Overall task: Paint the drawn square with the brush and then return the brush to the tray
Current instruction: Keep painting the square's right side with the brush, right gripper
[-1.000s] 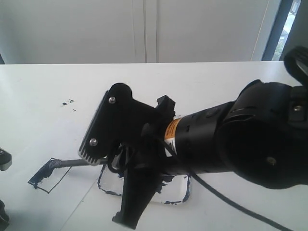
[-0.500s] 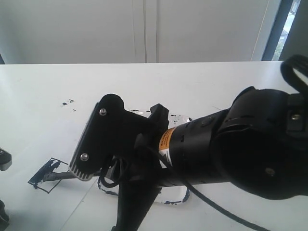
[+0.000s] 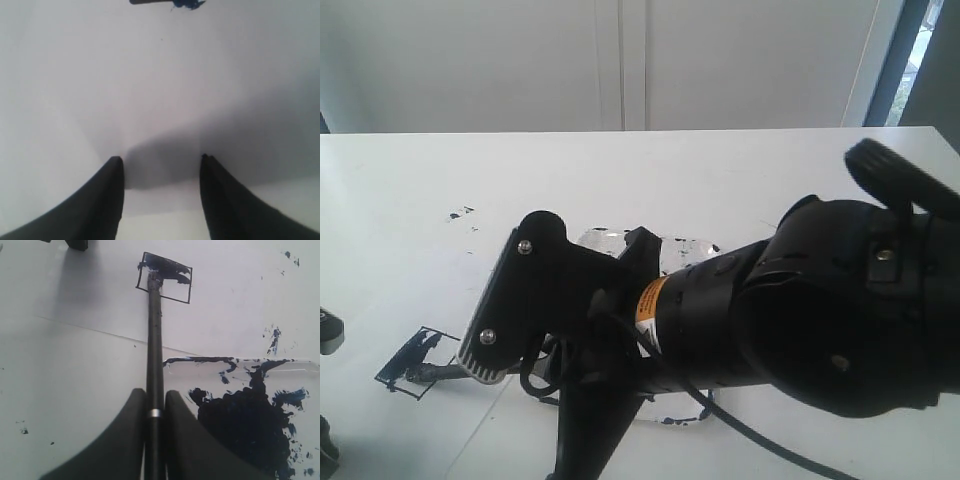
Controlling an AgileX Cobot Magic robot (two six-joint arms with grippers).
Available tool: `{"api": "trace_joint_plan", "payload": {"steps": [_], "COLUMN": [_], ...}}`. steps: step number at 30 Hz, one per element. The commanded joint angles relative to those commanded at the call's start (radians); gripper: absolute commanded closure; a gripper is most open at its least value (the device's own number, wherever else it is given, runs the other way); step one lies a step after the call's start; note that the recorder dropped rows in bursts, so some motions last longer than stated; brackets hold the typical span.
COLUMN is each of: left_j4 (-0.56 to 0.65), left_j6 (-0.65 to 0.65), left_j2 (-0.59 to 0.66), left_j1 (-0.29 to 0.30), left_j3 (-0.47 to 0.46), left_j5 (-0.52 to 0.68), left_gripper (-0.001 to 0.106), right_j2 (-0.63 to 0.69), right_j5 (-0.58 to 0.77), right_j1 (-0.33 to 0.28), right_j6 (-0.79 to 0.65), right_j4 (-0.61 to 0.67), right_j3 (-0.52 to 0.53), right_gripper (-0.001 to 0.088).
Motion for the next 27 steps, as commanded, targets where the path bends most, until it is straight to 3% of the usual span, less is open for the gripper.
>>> {"api": "trace_joint_plan", "payload": {"steps": [8,17,24,27], "left_j4": [0.000,0.000,0.000,0.000], "left_j6": [0.000,0.000,0.000,0.000], "left_j2": [0.000,0.000,0.000,0.000], "left_j1": [0.000,0.000,0.000,0.000], "left_j3": [0.000,0.000,0.000,0.000], "left_j5": [-0.006,-0.001,-0.001,-0.001], "left_gripper": [0.053,0.053,0.053,0.053], "right_j2": [-0.007,0.019,0.023,0.023], "right_j5": [-0.025,0.035,0.030,0.030], "right_j1": [0.000,-0.004,-0.075,-0.077], "right_j6": [0.000,0.014,0.063,0.063], "right_j4": [0.001,-0.086,-0.117,-0.117], "right_j3": [0.000,0.000,0.000,0.000], "right_gripper": [0.0868,0.0868,0.0868,0.0868]}}
